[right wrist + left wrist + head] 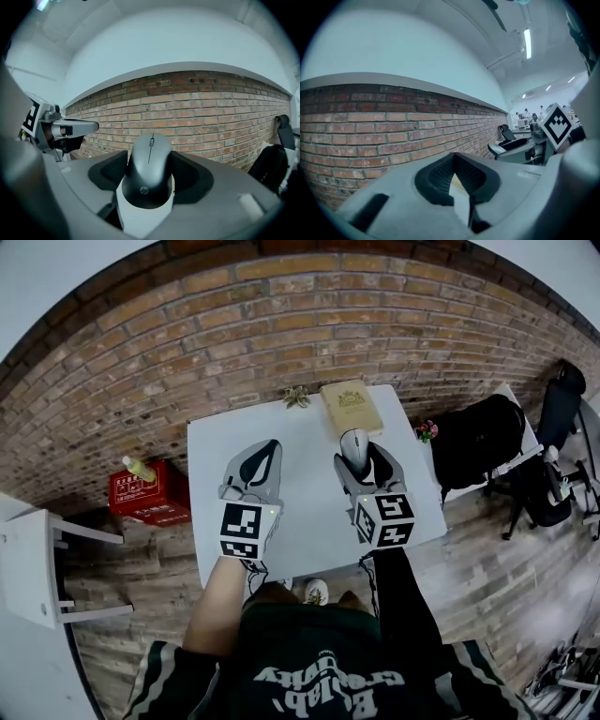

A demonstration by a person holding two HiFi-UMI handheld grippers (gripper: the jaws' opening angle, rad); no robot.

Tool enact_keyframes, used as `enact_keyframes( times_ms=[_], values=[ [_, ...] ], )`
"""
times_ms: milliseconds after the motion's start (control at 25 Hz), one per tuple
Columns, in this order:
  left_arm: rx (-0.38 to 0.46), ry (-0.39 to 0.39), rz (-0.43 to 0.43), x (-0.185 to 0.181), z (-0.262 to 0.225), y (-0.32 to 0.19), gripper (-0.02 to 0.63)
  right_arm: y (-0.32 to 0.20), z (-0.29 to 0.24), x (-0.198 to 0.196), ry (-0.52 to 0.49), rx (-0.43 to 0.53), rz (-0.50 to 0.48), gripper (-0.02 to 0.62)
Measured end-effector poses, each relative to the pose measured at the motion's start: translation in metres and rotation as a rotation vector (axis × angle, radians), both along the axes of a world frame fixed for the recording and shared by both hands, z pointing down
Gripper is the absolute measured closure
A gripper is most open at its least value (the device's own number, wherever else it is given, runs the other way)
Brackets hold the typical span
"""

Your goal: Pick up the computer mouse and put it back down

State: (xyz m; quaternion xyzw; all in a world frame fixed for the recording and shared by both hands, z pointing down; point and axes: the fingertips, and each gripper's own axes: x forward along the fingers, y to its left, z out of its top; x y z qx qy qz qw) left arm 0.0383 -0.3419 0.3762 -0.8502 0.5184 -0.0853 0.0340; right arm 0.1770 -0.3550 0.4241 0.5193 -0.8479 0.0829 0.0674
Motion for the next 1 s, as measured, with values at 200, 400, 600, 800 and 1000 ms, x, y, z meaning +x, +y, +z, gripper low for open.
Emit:
enact_keyframes(
  times_ms=[200,400,600,800,1000],
  values=[
    [-0.014,0.000,-0.025,0.006,0.002,0.017,0.600,0.020,-0.009,0.015,-0.009,0.028,-0.006,0.290],
    [0.007,0.013,-0.035,0.009,-0.003,0.029,0.600,0.035,-0.018,0.021,-0.014,0.062,-0.017,0.288],
    [0.035,0.017,-0.047,0.008,-0.013,0.037,0.600,0.044,-0.023,0.025,-0.021,0.079,-0.022,0.288],
    [0.043,0.008,-0.049,0.009,-0.016,0.041,0.600,0.048,-0.025,0.028,-0.018,0.081,-0.021,0.288],
    [0.047,-0.009,-0.046,0.009,-0.018,0.042,0.600,0.049,-0.028,0.028,-0.019,0.089,-0.020,0.288]
  ],
)
